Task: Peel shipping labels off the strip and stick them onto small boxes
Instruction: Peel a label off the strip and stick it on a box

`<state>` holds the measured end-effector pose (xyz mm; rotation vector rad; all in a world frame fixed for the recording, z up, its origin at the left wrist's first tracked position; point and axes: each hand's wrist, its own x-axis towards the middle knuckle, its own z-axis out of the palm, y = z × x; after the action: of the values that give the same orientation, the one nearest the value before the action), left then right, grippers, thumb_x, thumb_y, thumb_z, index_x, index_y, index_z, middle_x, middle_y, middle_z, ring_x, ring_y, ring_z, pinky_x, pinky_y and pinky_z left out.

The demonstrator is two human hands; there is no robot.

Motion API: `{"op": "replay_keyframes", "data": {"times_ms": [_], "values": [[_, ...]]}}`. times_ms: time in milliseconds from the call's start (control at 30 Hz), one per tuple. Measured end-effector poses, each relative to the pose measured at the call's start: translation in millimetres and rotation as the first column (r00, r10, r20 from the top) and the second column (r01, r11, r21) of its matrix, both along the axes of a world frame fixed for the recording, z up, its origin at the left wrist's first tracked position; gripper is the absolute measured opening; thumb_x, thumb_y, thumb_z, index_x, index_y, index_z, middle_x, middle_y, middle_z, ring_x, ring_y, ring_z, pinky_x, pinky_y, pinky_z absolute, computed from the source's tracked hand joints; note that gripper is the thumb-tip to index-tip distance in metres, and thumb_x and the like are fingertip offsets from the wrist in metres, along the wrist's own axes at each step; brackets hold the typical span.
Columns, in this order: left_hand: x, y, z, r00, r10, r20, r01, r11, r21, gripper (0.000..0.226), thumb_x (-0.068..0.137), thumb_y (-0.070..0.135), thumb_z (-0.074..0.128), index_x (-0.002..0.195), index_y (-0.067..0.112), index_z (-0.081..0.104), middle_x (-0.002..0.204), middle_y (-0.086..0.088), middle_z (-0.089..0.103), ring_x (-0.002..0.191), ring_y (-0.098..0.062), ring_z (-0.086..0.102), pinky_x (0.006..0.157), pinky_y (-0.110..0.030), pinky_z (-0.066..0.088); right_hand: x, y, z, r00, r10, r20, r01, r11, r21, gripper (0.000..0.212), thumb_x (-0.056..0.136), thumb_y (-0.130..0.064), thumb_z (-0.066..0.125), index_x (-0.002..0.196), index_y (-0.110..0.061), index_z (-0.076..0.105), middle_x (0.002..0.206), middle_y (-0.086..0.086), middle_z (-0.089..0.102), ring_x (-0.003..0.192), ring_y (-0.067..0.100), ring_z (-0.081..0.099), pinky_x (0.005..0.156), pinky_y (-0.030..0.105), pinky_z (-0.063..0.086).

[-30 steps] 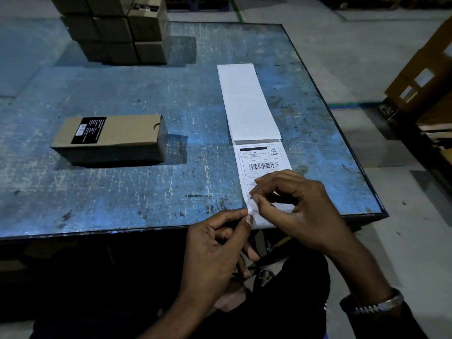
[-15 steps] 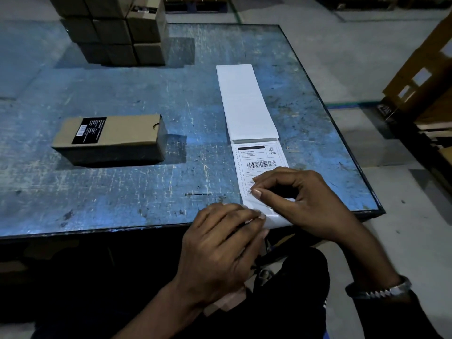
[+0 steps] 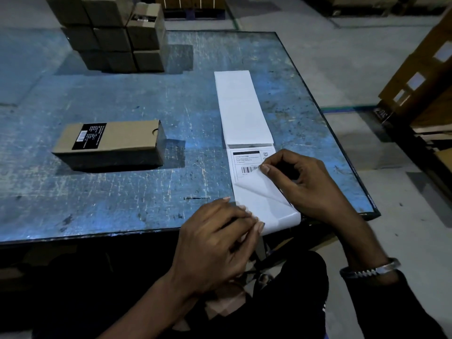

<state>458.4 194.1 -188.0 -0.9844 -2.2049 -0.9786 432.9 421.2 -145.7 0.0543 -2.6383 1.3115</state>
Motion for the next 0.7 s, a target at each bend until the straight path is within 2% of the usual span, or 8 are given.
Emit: {"op": "replay_keyframes", "data": {"times_ms": [67, 167, 267, 400, 467, 533, 600, 700], "values": [[-11.4, 2.0, 9.4, 1.000, 0.020, 0.010, -0.019, 0.999, -0.048, 0.016, 0.098, 0.029, 0.078, 0.092, 0.016, 0.083, 0.095, 0.002, 0.077, 0.088, -0.022, 0.072, 0.087, -0.039, 0.056, -0.5, 0.7, -2.9, 1.000, 0.003, -0.002, -0.003, 1.000, -0.027, 0.009, 0.103, -0.028, 0.073, 0.093, -0.028, 0.074, 0.086, -0.015, 0.075, 0.078, -0.001, 0.067, 0.070, 0.025, 0.051], [-19.8, 4.0, 9.7, 0.999, 0.031, -0.012, -0.032, 0.992, -0.123, 0.018, 0.100, 0.032, 0.075, 0.105, 0.017, 0.083, 0.109, 0.001, 0.076, 0.101, -0.023, 0.071, 0.086, -0.037, 0.056, -1.8, 3.5, -4.9, 1.000, 0.021, 0.008, -0.021, 0.998, -0.063, 0.009, 0.103, -0.029, 0.072, 0.094, -0.028, 0.075, 0.086, -0.011, 0.076, 0.079, 0.007, 0.070, 0.072, 0.031, 0.054], [-16.9, 2.3, 4.0, 1.000, -0.001, -0.025, -0.002, 0.993, -0.114, 0.017, 0.101, 0.028, 0.073, 0.105, 0.017, 0.084, 0.112, 0.004, 0.078, 0.105, -0.019, 0.072, 0.089, -0.034, 0.057, -6.3, 7.1, -5.4, 0.999, 0.043, 0.027, -0.041, 0.997, -0.066, 0.011, 0.103, -0.030, 0.072, 0.092, -0.028, 0.073, 0.084, -0.005, 0.075, 0.076, 0.015, 0.068, 0.070, 0.035, 0.053], [-17.1, -0.1, 5.4, 1.000, 0.001, 0.010, 0.000, 0.997, -0.072, 0.013, 0.098, 0.029, 0.076, 0.102, 0.020, 0.086, 0.107, 0.008, 0.080, 0.100, -0.014, 0.073, 0.091, -0.030, 0.056, -16.6, 13.2, -1.2, 1.000, 0.003, 0.019, -0.001, 0.997, -0.072, 0.011, 0.105, -0.027, 0.069, 0.095, -0.027, 0.072, 0.090, -0.011, 0.074, 0.081, 0.000, 0.066, 0.070, 0.018, 0.049], [-18.2, 1.7, 9.3, 0.999, 0.006, 0.042, -0.003, 0.997, -0.078, 0.013, 0.098, 0.032, 0.077, 0.099, 0.023, 0.086, 0.103, 0.011, 0.079, 0.094, -0.012, 0.072, 0.083, -0.030, 0.057, -21.8, 12.8, 0.2, 0.998, -0.052, -0.028, 0.051, 0.999, -0.017, 0.010, 0.107, -0.024, 0.066, 0.099, -0.020, 0.072, 0.091, -0.009, 0.074, 0.073, -0.003, 0.063, 0.062, 0.010, 0.042], [-21.2, 2.8, 14.9, 0.997, 0.022, 0.077, -0.012, 0.992, -0.128, 0.016, 0.100, 0.039, 0.075, 0.095, 0.027, 0.085, 0.098, 0.015, 0.077, 0.087, -0.012, 0.070, 0.071, -0.033, 0.057, -24.8, 10.3, -1.0, 0.994, -0.084, -0.064, 0.085, 0.996, 0.020, 0.011, 0.107, -0.022, 0.066, 0.101, -0.015, 0.072, 0.092, -0.007, 0.074, 0.068, -0.006, 0.061, 0.058, 0.009, 0.039], [-28.0, 1.0, 22.0, 0.993, 0.026, 0.118, -0.003, 0.981, -0.192, 0.021, 0.101, 0.047, 0.071, 0.094, 0.031, 0.083, 0.093, 0.015, 0.075, 0.084, -0.011, 0.068, 0.064, -0.036, 0.055, -26.0, 9.6, -4.7, 0.994, -0.092, -0.066, 0.092, 0.996, -0.006, 0.010, 0.107, -0.023, 0.067, 0.102, -0.017, 0.073, 0.095, -0.009, 0.076, 0.079, -0.005, 0.065, 0.062, 0.010, 0.042], [-43.3, -3.2, 35.3, 0.975, -0.005, 0.222, 0.056, 0.973, -0.224, 0.021, 0.096, 0.051, 0.073, 0.092, 0.033, 0.082, 0.093, 0.017, 0.074, 0.087, -0.006, 0.070, 0.067, -0.036, 0.057, -25.9, 13.0, -8.2, 0.996, -0.080, -0.032, 0.079, 0.996, -0.036, 0.010, 0.105, -0.026, 0.069, 0.100, -0.021, 0.075, 0.095, -0.014, 0.077, 0.085, -0.003, 0.068, 0.067, 0.011, 0.045]]}}
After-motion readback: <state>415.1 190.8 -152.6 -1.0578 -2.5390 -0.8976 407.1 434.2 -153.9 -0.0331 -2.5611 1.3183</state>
